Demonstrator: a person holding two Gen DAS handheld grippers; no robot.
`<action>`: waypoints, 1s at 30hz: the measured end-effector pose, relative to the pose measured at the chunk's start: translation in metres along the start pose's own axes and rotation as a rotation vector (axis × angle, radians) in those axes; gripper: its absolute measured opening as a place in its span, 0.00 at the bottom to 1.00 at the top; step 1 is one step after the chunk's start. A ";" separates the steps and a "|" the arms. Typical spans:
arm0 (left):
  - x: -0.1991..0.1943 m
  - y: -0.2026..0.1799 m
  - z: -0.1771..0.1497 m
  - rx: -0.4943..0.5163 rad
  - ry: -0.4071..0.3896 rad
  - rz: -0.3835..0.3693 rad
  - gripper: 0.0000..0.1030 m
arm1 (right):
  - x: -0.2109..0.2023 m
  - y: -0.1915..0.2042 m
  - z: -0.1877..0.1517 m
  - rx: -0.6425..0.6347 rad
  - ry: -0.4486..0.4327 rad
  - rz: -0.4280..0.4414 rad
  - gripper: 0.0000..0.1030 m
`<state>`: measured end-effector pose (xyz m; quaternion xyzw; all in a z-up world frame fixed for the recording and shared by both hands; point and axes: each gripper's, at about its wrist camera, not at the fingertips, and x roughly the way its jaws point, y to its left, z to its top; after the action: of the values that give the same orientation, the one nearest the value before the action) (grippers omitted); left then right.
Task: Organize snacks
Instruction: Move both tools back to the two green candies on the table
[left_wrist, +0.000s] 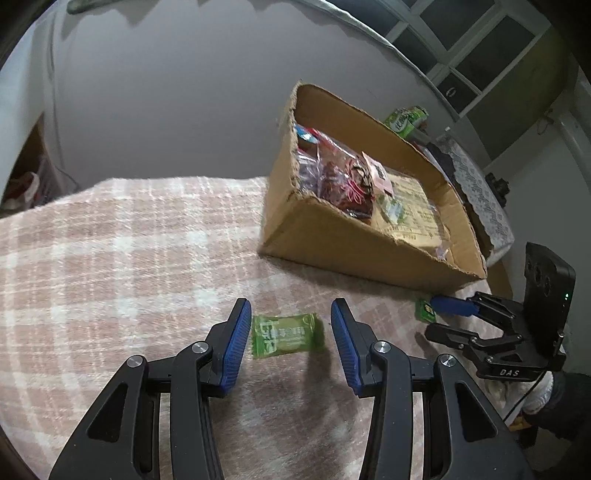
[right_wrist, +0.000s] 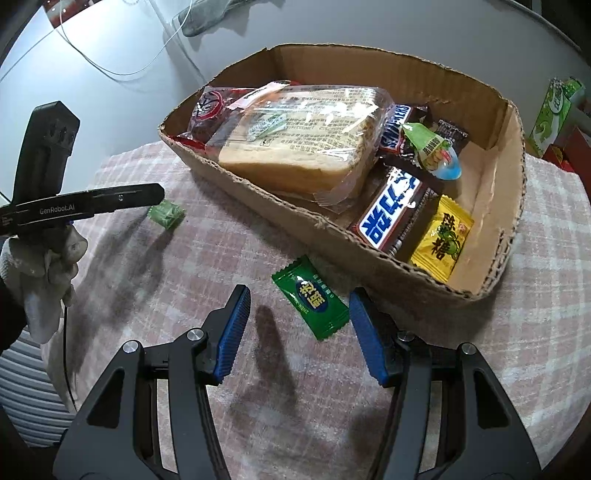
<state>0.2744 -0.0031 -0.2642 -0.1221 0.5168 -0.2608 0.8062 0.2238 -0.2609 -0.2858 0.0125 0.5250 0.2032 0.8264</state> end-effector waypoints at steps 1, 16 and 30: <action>-0.001 0.001 -0.001 -0.002 0.007 -0.011 0.42 | 0.000 0.000 0.000 0.001 0.001 0.006 0.58; -0.011 -0.023 -0.021 0.158 0.035 0.050 0.42 | 0.011 0.020 0.011 -0.060 0.036 -0.041 0.48; 0.003 -0.047 -0.031 0.259 0.151 0.029 0.42 | 0.015 0.022 0.015 -0.038 0.041 -0.035 0.48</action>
<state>0.2339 -0.0411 -0.2578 0.0104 0.5397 -0.3223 0.7776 0.2356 -0.2328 -0.2871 -0.0164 0.5381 0.1986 0.8190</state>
